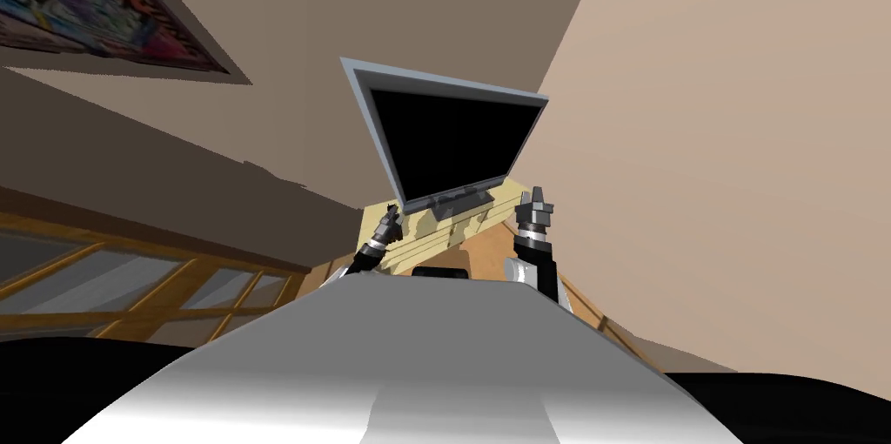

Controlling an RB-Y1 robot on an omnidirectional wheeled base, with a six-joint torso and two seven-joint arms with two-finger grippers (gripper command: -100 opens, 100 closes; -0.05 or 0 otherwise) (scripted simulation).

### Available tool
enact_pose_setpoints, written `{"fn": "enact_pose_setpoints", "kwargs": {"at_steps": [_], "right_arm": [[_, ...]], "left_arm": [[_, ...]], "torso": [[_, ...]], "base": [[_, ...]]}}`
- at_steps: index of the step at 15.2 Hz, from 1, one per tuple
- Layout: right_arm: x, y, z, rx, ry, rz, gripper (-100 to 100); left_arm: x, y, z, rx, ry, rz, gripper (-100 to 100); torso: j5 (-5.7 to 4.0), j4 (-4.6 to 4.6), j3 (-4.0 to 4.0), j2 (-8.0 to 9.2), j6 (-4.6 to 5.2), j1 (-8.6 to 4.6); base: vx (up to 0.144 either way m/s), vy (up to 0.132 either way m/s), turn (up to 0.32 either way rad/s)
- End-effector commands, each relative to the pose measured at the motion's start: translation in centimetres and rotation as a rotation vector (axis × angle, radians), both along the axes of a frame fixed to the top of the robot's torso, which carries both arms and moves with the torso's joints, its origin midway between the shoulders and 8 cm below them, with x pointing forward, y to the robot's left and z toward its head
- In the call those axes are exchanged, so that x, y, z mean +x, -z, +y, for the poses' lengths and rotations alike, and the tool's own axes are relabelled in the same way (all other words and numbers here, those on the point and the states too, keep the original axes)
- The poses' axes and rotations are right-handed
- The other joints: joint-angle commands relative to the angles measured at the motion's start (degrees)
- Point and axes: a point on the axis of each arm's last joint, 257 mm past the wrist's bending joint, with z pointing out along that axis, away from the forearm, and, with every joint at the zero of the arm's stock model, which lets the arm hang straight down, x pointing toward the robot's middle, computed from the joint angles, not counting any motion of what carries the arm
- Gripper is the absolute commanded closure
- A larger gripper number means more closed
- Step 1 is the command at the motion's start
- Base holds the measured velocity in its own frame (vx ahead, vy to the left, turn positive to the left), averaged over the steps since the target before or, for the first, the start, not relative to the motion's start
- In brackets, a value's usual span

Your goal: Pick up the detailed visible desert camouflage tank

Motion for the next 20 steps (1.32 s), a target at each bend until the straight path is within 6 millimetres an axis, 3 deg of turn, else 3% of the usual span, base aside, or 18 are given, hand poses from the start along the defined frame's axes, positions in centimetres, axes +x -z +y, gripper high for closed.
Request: {"fn": "enact_pose_setpoints", "kwargs": {"at_steps": [1, 2, 3, 6, 7, 10, 12, 13, 15, 16, 18, 20], "right_arm": [[0.0, 0.0, 0.0, 0.0, 0.0, 0.0, 0], [0.0, 0.0, 0.0, 0.0, 0.0, 0.0, 0], [0.0, 0.0, 0.0, 0.0, 0.0, 0.0, 0], [0.0, 0.0, 0.0, 0.0, 0.0, 0.0, 0], [0.0, 0.0, 0.0, 0.0, 0.0, 0.0, 0], [0.0, 0.0, 0.0, 0.0, 0.0, 0.0, 0], [0.0, 0.0, 0.0, 0.0, 0.0, 0.0, 0], [0.0, 0.0, 0.0, 0.0, 0.0, 0.0, 0], [0.0, 0.0, 0.0, 0.0, 0.0, 0.0, 0], [0.0, 0.0, 0.0, 0.0, 0.0, 0.0, 0], [0.0, 0.0, 0.0, 0.0, 0.0, 0.0, 0], [0.0, 0.0, 0.0, 0.0, 0.0, 0.0, 0]], "left_arm": [[-0.7, 2.9, 0.2, 0.02, 0.031, 0.068, -100], [-0.7, 3.0, 0.3, 0.021, 0.031, 0.07, -100], [-1.6, 5.3, 0.1, 0.023, 0.065, 0.127, -100], [-2.9, 8.9, 0.9, 0.055, 0.098, 0.215, -100], [-2.9, 9.2, 1.0, 0.056, 0.095, 0.221, -100], [-5.6, 13.9, 1.7, 0.071, 0.154, 0.351, -100], [-6.1, 15.2, 2.8, 0.096, 0.148, 0.383, -100], [-7.7, 17.3, 3.1, 0.096, 0.171, 0.445, -100], [-8.1, 18.0, 4.2, 0.117, 0.168, 0.468, -100], [-10.0, 20.3, 5.1, 0.123, 0.187, 0.541, -100], [-10.2, 20.7, 5.8, 0.138, 0.185, 0.554, -100], [-12.5, 23.1, 7.7, 0.161, 0.197, 0.64, -100]], "torso": [[0.0, 0.0, 0.0, 0.0, 0.0, 0.0], [0.0, 0.0, 0.0, 0.0, -0.01, 0.0], [-0.01, 0.0, 0.0, -0.01, -0.03, -0.03], [-0.01, 0.0, -0.01, -0.02, 0.0, -0.02], [-0.01, 0.0, -0.01, -0.01, -0.01, -0.01], [-0.01, -0.01, -0.03, -0.05, -0.01, -0.05], [-0.01, -0.01, -0.02, -0.04, -0.01, -0.04], [-0.02, 0.0, -0.02, -0.05, -0.03, -0.05], [-0.02, -0.01, -0.03, -0.06, -0.01, -0.05], [-0.02, -0.01, -0.03, -0.06, -0.03, -0.07], [-0.03, -0.01, -0.03, -0.06, -0.01, -0.08], [-0.02, -0.01, -0.05, -0.08, 0.0, -0.09]], "base": [[-0.014, 0.035, -0.156], [-0.011, 0.027, -0.048], [-0.008, 0.023, -0.159], [-0.013, 0.031, -0.175], [-0.01, 0.024, -0.069], [-0.006, 0.022, -0.206], [-0.008, 0.025, -0.115], [-0.005, 0.02, -0.15], [-0.006, 0.018, -0.134], [-0.003, 0.012, -0.231], [-0.004, 0.015, -0.128], [-0.001, 0.011, -0.181]]}}
